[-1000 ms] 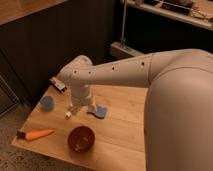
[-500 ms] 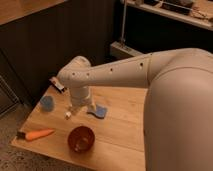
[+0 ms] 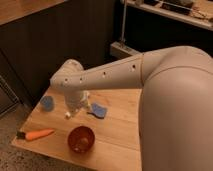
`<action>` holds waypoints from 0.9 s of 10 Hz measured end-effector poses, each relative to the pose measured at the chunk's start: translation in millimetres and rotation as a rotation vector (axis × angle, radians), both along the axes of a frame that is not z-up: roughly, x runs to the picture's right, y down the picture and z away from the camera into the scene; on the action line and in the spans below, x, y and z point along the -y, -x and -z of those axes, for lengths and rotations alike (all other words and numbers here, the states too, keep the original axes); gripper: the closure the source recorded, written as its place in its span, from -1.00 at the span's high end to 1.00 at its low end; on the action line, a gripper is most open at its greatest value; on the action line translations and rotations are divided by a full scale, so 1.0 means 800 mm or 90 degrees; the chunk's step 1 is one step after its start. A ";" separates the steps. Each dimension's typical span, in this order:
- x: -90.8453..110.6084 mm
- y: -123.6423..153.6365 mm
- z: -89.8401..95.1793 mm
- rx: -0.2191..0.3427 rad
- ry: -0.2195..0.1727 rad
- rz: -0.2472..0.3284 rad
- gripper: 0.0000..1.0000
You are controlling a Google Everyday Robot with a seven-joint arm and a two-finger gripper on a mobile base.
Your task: Drag the pepper across the table
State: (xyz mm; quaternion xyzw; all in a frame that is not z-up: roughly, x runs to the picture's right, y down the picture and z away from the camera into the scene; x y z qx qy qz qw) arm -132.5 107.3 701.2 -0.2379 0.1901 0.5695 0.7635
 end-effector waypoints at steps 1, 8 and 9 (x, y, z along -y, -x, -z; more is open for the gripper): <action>-0.001 0.004 0.001 0.007 -0.003 0.008 -0.09; -0.028 0.044 0.011 0.077 -0.004 0.086 -0.09; -0.035 0.057 0.013 0.098 -0.004 0.113 -0.09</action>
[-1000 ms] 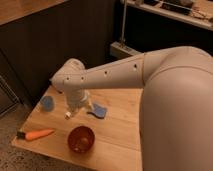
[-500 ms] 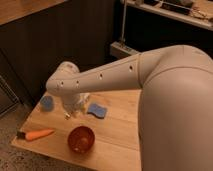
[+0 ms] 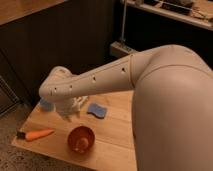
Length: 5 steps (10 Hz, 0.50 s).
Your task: Drag the pepper across the table
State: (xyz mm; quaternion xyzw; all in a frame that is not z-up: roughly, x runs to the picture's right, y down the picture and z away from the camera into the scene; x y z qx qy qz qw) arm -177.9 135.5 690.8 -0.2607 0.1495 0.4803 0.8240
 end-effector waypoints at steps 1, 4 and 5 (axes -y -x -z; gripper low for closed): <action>-0.005 0.009 0.001 0.016 -0.001 0.022 -0.09; -0.007 0.028 -0.001 0.040 -0.008 0.067 0.31; -0.005 0.030 -0.003 0.041 -0.011 0.074 0.38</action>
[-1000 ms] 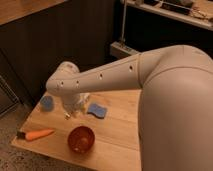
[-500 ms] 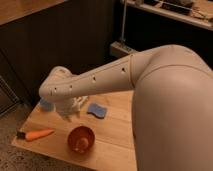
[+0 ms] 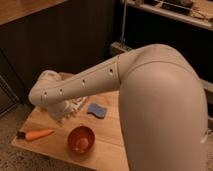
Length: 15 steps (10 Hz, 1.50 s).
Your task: Drag the pepper across the table
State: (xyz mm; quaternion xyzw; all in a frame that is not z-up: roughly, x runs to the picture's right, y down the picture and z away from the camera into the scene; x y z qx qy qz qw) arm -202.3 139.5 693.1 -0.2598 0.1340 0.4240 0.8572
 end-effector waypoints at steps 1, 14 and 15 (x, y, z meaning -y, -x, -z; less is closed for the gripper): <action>0.004 0.006 -0.006 0.002 -0.003 0.016 0.41; 0.026 0.058 0.000 0.129 0.027 0.151 0.41; 0.020 0.063 0.001 0.142 0.032 0.174 0.41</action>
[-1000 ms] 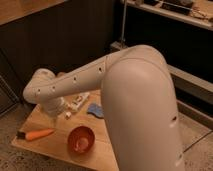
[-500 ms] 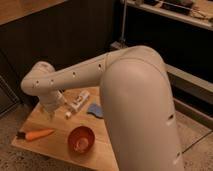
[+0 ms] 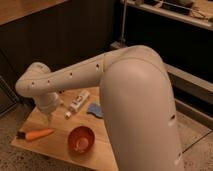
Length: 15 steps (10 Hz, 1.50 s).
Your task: Drag the pepper across the table
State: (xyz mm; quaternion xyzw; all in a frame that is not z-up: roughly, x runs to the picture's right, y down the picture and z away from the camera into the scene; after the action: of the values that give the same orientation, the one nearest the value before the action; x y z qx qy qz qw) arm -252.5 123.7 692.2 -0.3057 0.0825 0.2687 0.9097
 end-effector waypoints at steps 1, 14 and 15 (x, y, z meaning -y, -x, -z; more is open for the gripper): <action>-0.004 0.004 0.000 0.009 0.004 0.017 0.41; -0.028 0.043 -0.042 0.011 0.022 0.082 0.41; -0.028 0.043 -0.042 0.011 0.022 0.082 0.41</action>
State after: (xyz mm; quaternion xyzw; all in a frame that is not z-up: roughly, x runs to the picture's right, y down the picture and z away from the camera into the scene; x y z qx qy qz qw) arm -287.1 145.8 726.0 -0.3179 0.0990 0.2054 0.9203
